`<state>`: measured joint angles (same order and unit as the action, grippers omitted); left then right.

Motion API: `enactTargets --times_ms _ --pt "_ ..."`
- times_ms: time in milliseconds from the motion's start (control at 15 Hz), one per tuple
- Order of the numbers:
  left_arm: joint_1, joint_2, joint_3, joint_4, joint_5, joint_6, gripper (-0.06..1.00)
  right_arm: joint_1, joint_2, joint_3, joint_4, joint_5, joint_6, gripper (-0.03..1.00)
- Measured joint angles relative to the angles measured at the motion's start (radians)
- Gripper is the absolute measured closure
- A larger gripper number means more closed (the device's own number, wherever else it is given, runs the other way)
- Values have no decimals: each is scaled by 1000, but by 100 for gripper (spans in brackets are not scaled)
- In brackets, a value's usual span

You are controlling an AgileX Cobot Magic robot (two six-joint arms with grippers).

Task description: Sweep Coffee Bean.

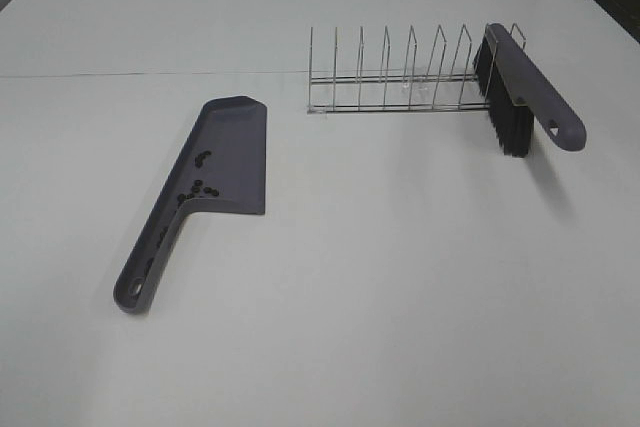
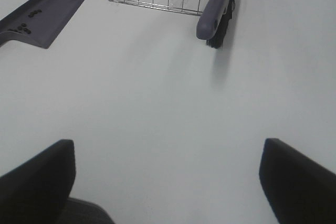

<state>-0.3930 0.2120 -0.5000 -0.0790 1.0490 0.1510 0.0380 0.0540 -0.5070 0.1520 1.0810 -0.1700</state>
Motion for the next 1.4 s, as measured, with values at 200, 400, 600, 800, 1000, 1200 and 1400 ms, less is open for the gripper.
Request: enactTargets --times_ms 200,400,600,800,1000,1200,1400 --pt "0 0 0 0 0 0 23 0 0 0 0 0 0 16" --pt "30 -7 0 -1 0 0 23 0 0 0 0 -1 0 16" --pt "243 -82 0 -1 0 0 23 -51 0 0 0 -1 0 16" --pt "319 -166 0 -1 1 0 23 -67 0 0 1 -1 0 16" --pt "325 -215 0 -1 1 0 23 -67 -24 0 1 -1 0 16" --pt "325 -217 0 0 1 0 23 -67 -60 0 2 -3 0 16" --pt "325 -217 0 0 1 1 23 -67 -60 0 9 -3 0 16"
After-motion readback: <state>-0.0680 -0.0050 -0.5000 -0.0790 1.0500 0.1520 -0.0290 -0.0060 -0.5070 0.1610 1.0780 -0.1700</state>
